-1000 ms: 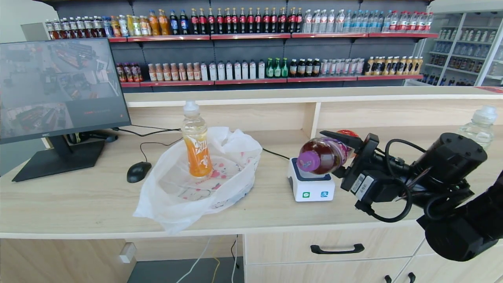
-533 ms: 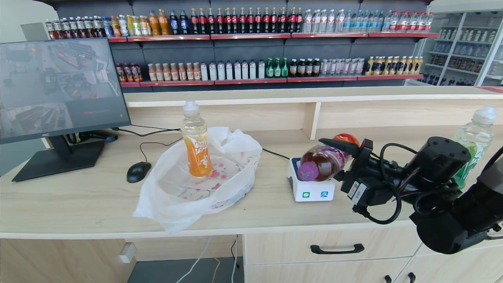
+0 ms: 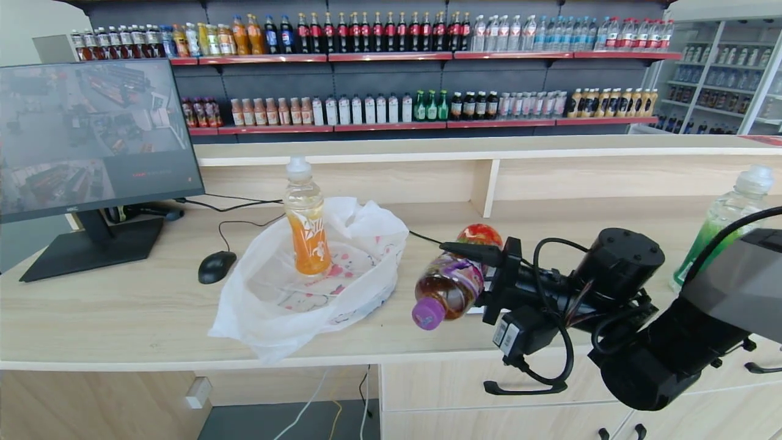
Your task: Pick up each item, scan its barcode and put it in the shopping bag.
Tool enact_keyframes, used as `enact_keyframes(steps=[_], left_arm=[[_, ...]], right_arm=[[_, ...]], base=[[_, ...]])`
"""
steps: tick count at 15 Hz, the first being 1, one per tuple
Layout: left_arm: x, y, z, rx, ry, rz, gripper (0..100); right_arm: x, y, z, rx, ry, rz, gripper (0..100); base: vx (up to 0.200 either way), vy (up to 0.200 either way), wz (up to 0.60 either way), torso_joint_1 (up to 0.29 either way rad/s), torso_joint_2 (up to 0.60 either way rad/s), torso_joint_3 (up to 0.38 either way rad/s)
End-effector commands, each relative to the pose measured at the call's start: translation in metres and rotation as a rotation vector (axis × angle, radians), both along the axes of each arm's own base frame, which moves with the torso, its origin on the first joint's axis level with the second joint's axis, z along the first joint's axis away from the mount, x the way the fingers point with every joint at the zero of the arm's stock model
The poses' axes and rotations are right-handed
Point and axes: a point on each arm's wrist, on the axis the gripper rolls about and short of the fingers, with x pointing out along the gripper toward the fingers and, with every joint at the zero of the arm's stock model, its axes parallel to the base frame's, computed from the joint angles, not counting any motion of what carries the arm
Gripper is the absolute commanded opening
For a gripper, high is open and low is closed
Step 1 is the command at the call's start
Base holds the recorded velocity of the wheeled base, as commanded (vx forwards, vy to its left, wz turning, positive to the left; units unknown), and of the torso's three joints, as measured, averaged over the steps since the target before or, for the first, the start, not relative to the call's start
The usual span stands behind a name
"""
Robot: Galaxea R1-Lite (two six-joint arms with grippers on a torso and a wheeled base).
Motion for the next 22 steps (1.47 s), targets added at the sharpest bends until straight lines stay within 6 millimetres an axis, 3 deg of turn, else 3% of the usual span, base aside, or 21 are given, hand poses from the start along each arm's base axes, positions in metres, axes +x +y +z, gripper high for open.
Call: enact_keyframes(steps=[1,22], left_arm=[[0.0,0.0,0.0,0.0,-0.001,0.0,100],[0.0,0.0,0.0,0.0,-0.001,0.0,100]], right_arm=[[0.003,0.01,-0.008,-0.007,0.01,0.028,0],[0.011,-0.007,-0.01,-0.007,0.028,0.003,0]], base=[[0.0,0.0,0.0,0.0,0.0,0.0],[0.0,0.0,0.0,0.0,0.0,0.0]])
